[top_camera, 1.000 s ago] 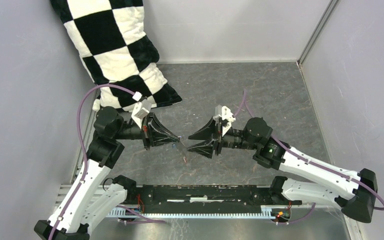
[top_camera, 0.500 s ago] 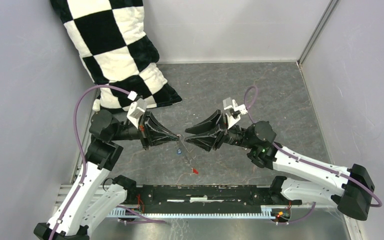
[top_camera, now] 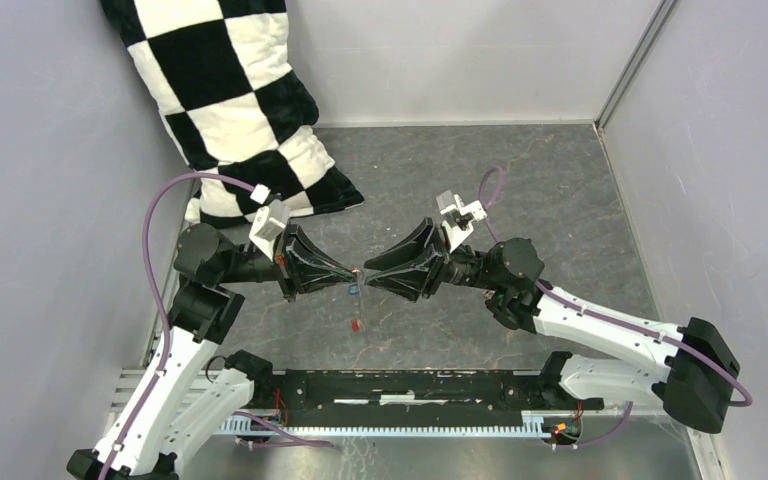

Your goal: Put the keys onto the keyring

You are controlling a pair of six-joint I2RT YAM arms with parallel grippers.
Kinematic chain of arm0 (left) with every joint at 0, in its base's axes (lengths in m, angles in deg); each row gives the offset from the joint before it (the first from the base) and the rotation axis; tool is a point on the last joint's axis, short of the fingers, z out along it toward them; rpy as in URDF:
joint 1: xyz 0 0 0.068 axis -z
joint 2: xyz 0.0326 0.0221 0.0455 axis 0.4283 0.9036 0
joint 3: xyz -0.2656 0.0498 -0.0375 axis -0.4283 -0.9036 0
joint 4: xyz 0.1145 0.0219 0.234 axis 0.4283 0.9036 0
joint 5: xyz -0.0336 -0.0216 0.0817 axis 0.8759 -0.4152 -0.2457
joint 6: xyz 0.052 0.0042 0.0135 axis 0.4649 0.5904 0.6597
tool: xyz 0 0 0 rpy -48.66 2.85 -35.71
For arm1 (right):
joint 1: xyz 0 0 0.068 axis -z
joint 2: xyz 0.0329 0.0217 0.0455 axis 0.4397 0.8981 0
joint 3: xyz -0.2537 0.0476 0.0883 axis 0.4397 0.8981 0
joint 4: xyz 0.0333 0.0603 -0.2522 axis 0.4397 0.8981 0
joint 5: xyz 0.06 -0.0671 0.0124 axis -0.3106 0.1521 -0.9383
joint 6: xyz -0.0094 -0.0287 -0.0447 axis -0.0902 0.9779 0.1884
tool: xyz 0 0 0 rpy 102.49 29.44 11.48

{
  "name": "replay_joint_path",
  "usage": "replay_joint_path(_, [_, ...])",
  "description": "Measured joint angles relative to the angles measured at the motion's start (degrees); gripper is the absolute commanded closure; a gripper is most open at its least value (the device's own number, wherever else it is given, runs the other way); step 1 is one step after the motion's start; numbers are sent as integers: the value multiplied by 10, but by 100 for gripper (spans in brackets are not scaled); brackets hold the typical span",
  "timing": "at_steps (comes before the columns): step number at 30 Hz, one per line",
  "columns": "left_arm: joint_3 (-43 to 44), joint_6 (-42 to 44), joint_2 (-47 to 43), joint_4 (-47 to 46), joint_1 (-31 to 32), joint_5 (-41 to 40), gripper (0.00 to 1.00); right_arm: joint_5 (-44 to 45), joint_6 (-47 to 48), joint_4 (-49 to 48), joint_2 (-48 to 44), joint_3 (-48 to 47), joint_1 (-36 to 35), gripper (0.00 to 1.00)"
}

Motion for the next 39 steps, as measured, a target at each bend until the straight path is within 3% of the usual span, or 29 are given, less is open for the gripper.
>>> replay_joint_path(3, [0, 0, 0, 0, 0, 0, 98, -8, -7, -9, 3, 0, 0, 58])
replay_joint_path(8, [0, 0, 2, 0, 0, -3, 98, -17, -17, -35, 10, 0, 0, 73])
replay_joint_path(12, [0, 0, 5, 0, 0, -9, 98, -21, -26, -47, 24, -1, 0, 69])
replay_joint_path(13, [0, 0, 6, 0, 0, -10, 98, -21, -27, -48, 26, -1, 0, 72])
replay_joint_path(17, [0, 0, 7, 0, 0, -14, 98, -20, -22, -47, 29, -2, -1, 96])
replay_joint_path(21, [0, 1, 7, 3, 2, -14, 98, -10, -5, -32, 25, -4, -2, 100])
replay_joint_path(23, [1, 13, 7, 19, 2, -14, 90, -4, 18, 6, 16, -12, -4, 100])
replay_joint_path(27, [16, 73, 9, 99, 2, -16, 61, 15, 89, 137, -2, -56, -10, 99])
replay_joint_path(29, [24, 109, 13, 142, 2, -16, 54, 25, 123, 206, -3, -89, -12, 99])
replay_joint_path(34, [46, 180, 31, 239, 2, -17, 58, 56, 210, 377, -3, -183, -16, 99])
replay_joint_path(39, [55, 221, 35, 277, 2, -23, 60, 72, 274, 514, 3, -239, -23, 99])
